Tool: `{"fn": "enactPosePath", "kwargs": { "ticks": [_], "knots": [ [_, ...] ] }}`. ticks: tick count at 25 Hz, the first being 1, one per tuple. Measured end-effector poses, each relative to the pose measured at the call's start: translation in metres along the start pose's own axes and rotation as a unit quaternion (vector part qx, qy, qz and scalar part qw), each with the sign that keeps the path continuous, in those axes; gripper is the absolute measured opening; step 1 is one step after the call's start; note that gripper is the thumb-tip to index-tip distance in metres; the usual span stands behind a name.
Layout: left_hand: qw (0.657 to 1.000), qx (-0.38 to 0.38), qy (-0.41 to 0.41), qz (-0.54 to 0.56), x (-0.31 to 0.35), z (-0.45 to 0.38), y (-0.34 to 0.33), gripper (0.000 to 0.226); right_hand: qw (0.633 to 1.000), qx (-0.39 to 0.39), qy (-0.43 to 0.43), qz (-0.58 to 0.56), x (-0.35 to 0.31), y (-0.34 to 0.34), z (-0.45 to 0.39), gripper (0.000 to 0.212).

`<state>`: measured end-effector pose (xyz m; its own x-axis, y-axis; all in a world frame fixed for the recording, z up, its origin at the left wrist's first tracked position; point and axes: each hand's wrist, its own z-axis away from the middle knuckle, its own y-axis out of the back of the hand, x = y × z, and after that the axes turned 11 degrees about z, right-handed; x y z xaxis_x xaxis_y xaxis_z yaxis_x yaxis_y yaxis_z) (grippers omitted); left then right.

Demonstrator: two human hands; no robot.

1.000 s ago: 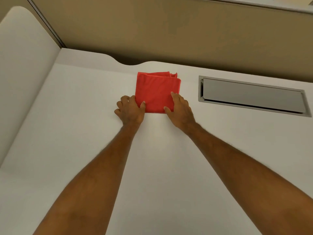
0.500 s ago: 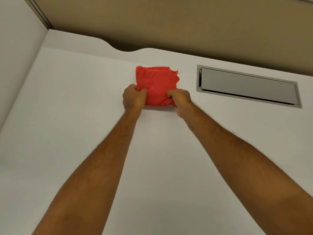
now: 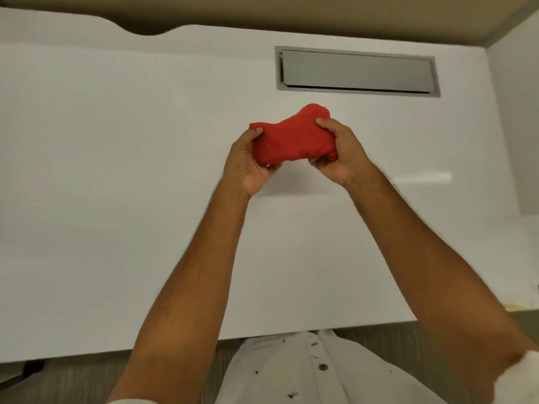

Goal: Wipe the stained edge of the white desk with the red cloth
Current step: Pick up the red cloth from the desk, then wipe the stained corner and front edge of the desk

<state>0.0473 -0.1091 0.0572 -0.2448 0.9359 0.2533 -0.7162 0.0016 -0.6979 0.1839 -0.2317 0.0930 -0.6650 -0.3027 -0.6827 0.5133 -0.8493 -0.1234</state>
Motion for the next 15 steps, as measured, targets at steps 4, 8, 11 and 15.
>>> {"fn": "enactPosePath", "kwargs": {
  "ticks": [4, 8, 11, 15],
  "knots": [
    [0.992, -0.001, 0.038, -0.119, -0.082, 0.032, -0.011, 0.030, 0.998, 0.029, 0.035, 0.049, 0.045, 0.098, 0.062, 0.034],
    [0.945, -0.027, -0.002, -0.327, -0.176, 0.061, -0.013, 0.034, 0.994, 0.058, 0.060, 0.067, 0.103, 0.191, 0.116, 0.037],
    [0.897, -0.045, -0.067, -0.434, -0.245, 0.080, -0.012, 0.030, 0.990, 0.093, 0.061, 0.082, 0.142, 0.250, 0.150, 0.047],
    [0.845, -0.082, -0.097, -0.520, -0.335, 0.097, 0.000, 0.027, 0.977, 0.161, 0.098, 0.095, 0.193, 0.324, 0.182, 0.058]
  ]
}}
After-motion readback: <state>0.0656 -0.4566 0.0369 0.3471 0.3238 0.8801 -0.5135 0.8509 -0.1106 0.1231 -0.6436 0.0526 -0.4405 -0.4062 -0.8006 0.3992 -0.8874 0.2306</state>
